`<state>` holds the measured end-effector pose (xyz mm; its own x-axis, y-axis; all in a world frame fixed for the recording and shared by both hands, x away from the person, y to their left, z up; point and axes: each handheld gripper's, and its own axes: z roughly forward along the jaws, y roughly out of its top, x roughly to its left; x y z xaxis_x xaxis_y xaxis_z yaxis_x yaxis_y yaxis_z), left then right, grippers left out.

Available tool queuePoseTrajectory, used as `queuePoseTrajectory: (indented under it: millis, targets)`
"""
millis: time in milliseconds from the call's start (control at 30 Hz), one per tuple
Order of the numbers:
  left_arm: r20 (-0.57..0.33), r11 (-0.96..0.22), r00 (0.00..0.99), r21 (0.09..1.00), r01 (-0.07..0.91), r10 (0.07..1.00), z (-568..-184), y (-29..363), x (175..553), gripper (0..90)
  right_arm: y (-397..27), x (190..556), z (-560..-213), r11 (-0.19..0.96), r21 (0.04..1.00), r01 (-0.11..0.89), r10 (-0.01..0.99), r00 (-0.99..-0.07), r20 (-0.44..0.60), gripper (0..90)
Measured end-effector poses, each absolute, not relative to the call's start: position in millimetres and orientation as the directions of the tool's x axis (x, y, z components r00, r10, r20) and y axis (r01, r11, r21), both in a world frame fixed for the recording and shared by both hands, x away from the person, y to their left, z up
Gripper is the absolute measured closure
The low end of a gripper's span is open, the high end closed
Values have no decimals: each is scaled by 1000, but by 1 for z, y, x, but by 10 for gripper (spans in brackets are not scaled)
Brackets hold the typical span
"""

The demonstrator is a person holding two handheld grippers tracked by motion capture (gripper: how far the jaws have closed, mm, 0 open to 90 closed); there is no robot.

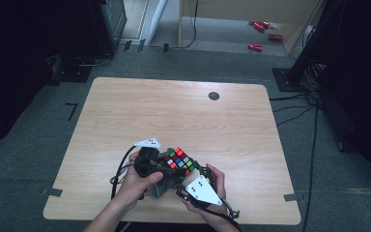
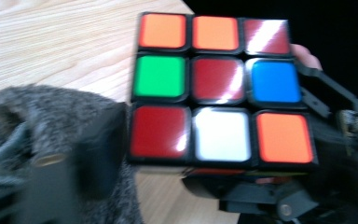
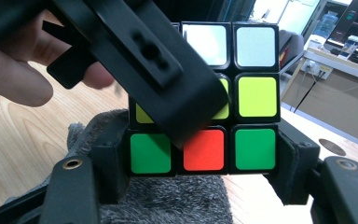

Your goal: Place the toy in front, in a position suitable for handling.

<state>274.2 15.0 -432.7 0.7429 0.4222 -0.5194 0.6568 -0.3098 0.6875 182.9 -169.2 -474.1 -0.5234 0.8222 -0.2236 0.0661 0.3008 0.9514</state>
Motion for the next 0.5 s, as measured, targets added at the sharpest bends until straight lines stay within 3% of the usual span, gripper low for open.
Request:
queuePoseTrajectory:
  millis: [433, 500]
  targets:
    - [-487, -341, 759, 690, 638, 433, -433, 17, 274, 343, -168, 185, -475, 299, 951, 82, 812, -545, -208, 342]
    - [-448, -324, 754, 708, 628, 481, -432, 21, 274, 343, -169, 186, -474, 297, 951, 88, 809, -552, -202, 305]
